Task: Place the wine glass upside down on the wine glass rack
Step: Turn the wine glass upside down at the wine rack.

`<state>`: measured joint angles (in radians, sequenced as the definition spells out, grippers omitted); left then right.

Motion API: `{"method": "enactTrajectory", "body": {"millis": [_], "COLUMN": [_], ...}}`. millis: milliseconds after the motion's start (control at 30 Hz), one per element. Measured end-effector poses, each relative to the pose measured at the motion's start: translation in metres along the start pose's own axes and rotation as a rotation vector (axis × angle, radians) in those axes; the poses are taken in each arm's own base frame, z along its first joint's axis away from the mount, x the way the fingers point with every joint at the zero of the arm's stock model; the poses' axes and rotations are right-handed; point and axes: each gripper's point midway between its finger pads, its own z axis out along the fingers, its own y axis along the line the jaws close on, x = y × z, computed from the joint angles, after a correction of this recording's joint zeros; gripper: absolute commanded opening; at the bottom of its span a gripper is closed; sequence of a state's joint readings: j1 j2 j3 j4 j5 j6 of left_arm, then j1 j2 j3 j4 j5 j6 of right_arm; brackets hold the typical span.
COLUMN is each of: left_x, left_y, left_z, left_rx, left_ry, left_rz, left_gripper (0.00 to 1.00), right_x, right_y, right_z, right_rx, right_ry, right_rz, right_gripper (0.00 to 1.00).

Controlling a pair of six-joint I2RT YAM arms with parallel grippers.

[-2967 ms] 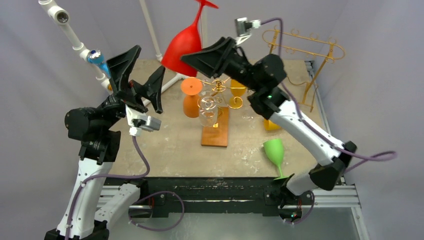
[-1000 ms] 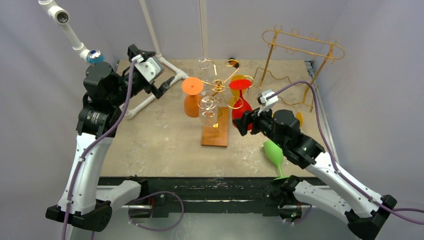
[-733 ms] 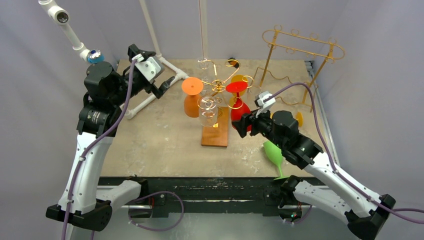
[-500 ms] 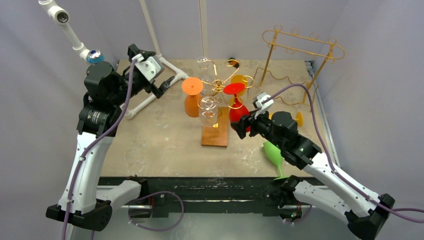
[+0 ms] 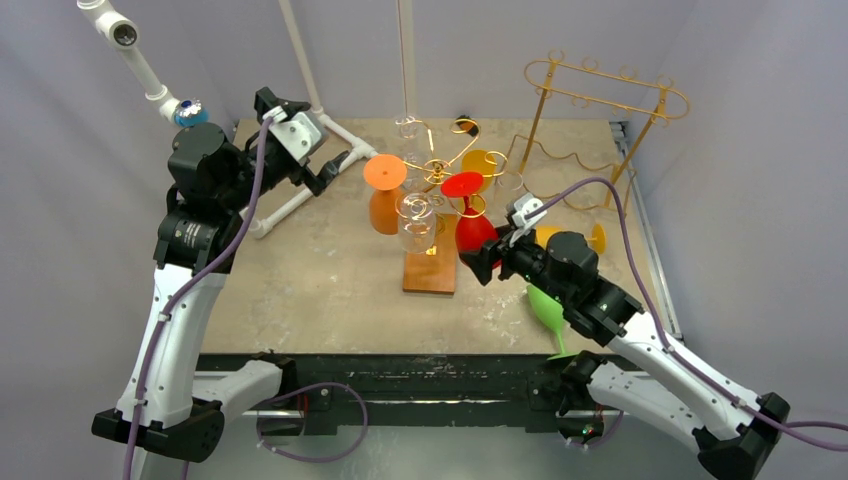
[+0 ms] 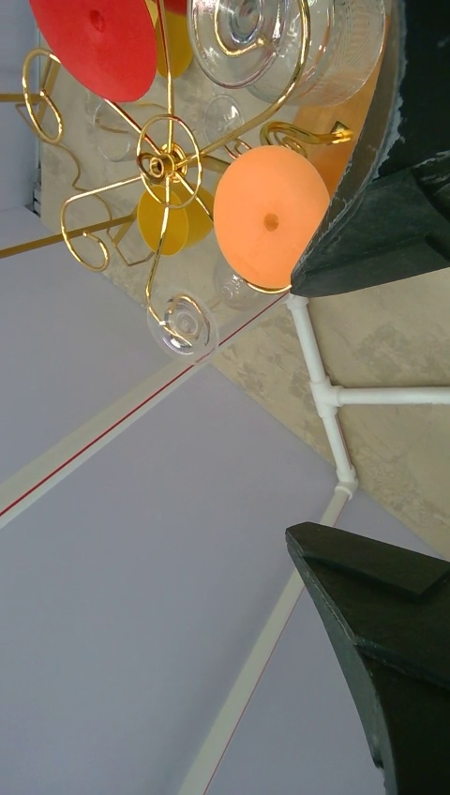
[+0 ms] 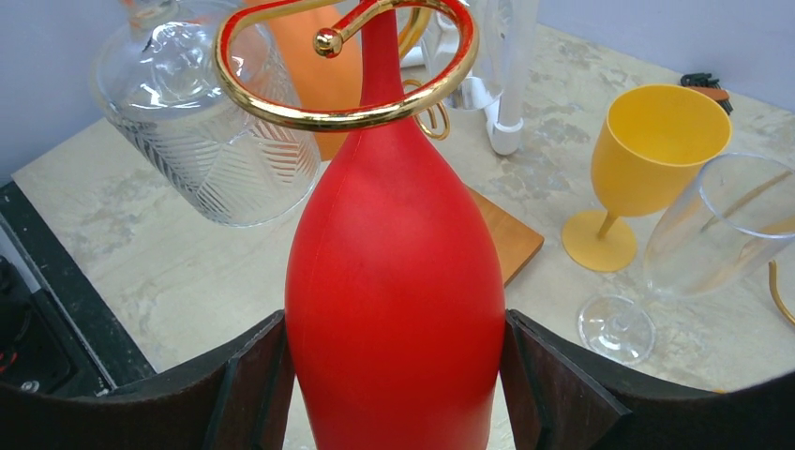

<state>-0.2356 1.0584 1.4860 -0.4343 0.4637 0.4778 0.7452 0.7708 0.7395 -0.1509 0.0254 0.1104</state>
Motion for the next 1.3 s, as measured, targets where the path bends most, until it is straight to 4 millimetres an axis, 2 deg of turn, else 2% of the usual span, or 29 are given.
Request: {"method": "enactTrajectory", "body": {"millis": [533, 700, 1000, 1300], "left_x": [0.003, 0.003, 0.003, 0.003], "left_y": [0.0, 0.001, 0.001, 0.002], "left_z": [0.004, 0.005, 0.005, 0.005], "left_rx": [0.003, 0.001, -0.002, -0.004], "left_ry": [0.007, 0.004, 0.006, 0.008], "left_rz": [-0.019, -0.018, -0.025, -0.025], "left_gripper": [1.0, 1.0, 1.0, 1.0], "right_x": [0.005, 0.01, 0.016, 0.021], "right_y": [0.009, 0.01, 0.007, -0.004], "right_z": [-0.004, -0.003, -0.001, 0.0], "right_rx": [-0.065, -0.08, -0.069, -0.016], "right_ry": [-0.089, -0.132, -0.21, -0.313], "right_rz": [-0.009, -0.008, 0.035, 0.156], "right_gripper": [0.52, 0.54, 0.6, 0.6]}}
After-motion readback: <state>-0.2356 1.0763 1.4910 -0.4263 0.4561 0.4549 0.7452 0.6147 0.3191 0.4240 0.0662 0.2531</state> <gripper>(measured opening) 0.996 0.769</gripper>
